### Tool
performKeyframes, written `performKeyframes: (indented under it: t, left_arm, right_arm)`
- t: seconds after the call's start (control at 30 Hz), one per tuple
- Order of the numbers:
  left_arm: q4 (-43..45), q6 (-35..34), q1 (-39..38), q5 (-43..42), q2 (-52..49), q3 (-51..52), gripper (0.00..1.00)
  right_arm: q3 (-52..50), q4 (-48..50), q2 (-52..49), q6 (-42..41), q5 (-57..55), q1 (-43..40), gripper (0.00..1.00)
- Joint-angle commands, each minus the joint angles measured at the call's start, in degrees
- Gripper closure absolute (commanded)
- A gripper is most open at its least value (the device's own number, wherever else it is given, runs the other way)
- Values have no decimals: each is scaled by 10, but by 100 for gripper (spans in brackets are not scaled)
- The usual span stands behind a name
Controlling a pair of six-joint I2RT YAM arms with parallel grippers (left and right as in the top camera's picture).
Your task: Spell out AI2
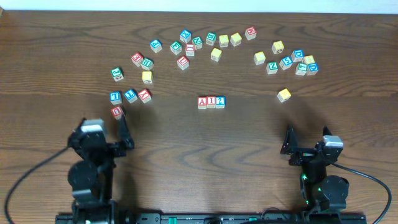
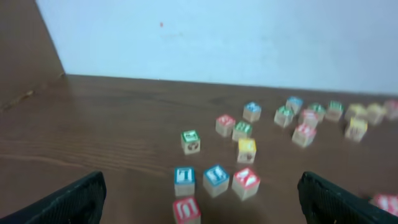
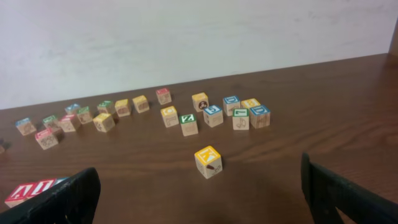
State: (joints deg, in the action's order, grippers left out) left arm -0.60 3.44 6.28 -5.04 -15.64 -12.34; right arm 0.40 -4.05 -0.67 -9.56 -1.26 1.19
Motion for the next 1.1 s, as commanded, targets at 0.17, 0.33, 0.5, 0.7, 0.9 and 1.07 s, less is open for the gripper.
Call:
performKeyframes:
  t: [0.17,0.33,0.5,0.7,0.9,1.07]
  left_arm:
    - [-4,70,3,-19,113,85,2]
    - [-46,82,3,-18,146,88,2]
    - [-98,95,3,-14,156,88,2]
    - [-107,101,3,-2,156,89,2]
    - [-51,100,3,1,156,111,2]
    - [-30,98,2,-4,156,121,2]
  right_arm:
    - [-1,-2,4,4,1,-2,1]
    - [-1,-2,4,4,1,-2,1]
    - [-1,-2,4,4,1,-2,1]
    - [-1,-2,4,4,1,-2,1]
    - [-1,-2,4,4,1,-2,1]
    - [-1,-2,4,4,1,-2,1]
